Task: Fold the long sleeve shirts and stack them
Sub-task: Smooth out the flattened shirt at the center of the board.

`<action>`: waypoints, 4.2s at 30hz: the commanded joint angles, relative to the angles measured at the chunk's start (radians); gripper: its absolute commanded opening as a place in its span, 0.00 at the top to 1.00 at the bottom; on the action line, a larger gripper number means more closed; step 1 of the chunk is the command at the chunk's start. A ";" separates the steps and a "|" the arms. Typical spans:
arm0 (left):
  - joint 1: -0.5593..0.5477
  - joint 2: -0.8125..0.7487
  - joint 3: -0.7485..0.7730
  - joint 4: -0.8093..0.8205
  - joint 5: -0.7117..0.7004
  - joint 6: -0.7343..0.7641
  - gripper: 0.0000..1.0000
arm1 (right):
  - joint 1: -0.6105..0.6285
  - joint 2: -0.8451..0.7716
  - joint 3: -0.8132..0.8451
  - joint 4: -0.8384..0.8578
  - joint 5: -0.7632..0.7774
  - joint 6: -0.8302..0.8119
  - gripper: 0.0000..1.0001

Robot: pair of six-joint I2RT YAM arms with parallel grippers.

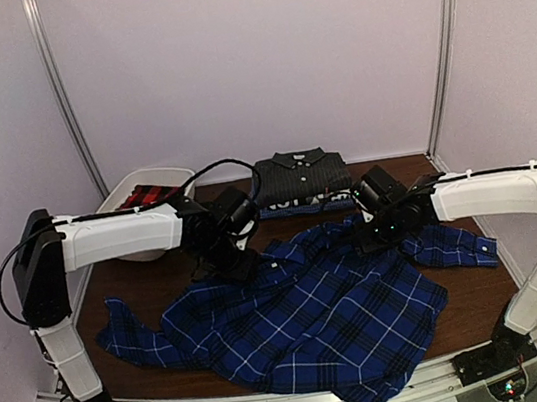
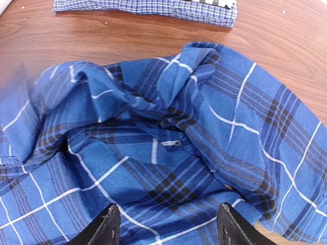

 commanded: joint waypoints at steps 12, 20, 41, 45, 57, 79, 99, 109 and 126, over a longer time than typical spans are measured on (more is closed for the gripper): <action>0.060 0.077 0.086 -0.024 -0.052 0.040 0.89 | 0.063 0.030 0.040 0.037 0.026 0.027 0.38; 0.320 0.022 -0.001 0.146 0.248 0.010 1.00 | 0.100 0.091 0.078 0.061 0.003 0.016 0.43; 0.602 -0.122 -0.205 0.328 0.342 -0.135 1.00 | 0.160 0.249 0.042 0.184 -0.114 0.009 0.43; 0.644 -0.148 -0.258 0.347 0.385 -0.140 1.00 | 0.192 0.248 -0.022 0.202 -0.124 0.024 0.43; 0.647 -0.252 -0.232 0.266 0.308 -0.097 0.55 | 0.223 0.123 -0.119 0.185 -0.129 0.034 0.41; 0.361 -0.475 -0.357 0.205 0.176 -0.239 0.43 | 0.110 0.124 0.090 0.401 -0.177 0.116 0.31; 0.318 -0.101 -0.091 0.366 0.420 -0.032 0.49 | 0.153 -0.145 -0.220 0.266 -0.069 0.312 0.32; 0.317 0.121 0.173 0.239 0.356 0.080 0.42 | -0.001 -0.014 -0.064 0.288 -0.080 0.187 0.32; 0.294 0.142 0.100 0.229 0.344 0.034 0.38 | -0.087 0.238 0.183 0.257 -0.130 0.038 0.31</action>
